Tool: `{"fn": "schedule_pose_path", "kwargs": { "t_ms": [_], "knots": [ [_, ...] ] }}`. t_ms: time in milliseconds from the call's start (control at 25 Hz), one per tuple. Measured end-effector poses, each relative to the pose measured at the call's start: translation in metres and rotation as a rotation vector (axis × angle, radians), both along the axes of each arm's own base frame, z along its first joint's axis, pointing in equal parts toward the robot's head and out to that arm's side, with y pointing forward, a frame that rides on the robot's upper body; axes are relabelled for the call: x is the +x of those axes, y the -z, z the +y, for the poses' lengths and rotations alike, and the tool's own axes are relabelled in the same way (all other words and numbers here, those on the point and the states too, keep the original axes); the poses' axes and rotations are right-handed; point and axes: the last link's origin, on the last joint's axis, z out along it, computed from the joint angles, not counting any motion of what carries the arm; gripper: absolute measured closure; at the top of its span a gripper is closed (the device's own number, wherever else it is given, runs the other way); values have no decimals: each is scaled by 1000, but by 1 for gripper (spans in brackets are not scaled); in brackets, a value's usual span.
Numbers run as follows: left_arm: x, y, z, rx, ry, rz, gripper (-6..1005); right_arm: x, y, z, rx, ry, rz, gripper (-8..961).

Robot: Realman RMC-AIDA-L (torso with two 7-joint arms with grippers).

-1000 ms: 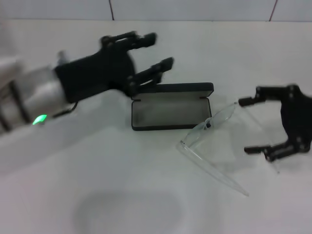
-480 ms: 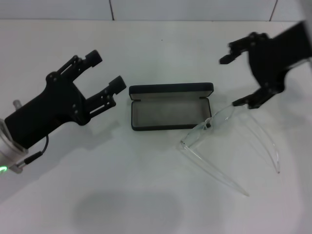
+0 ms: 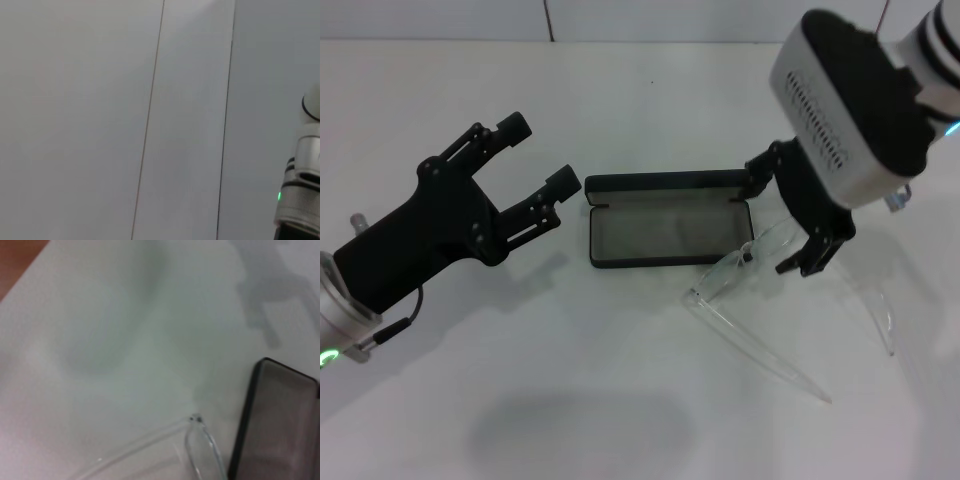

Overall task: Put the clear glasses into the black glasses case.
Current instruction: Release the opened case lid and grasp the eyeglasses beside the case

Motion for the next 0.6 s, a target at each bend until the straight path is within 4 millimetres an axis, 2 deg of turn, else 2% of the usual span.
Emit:
{"fn": "schedule_pose_path", "kwargs": {
  "t_ms": [600],
  "knots": [
    [1, 2, 1, -9, 7, 4, 152, 6, 33, 8, -12, 2, -69, 73]
  ]
}}
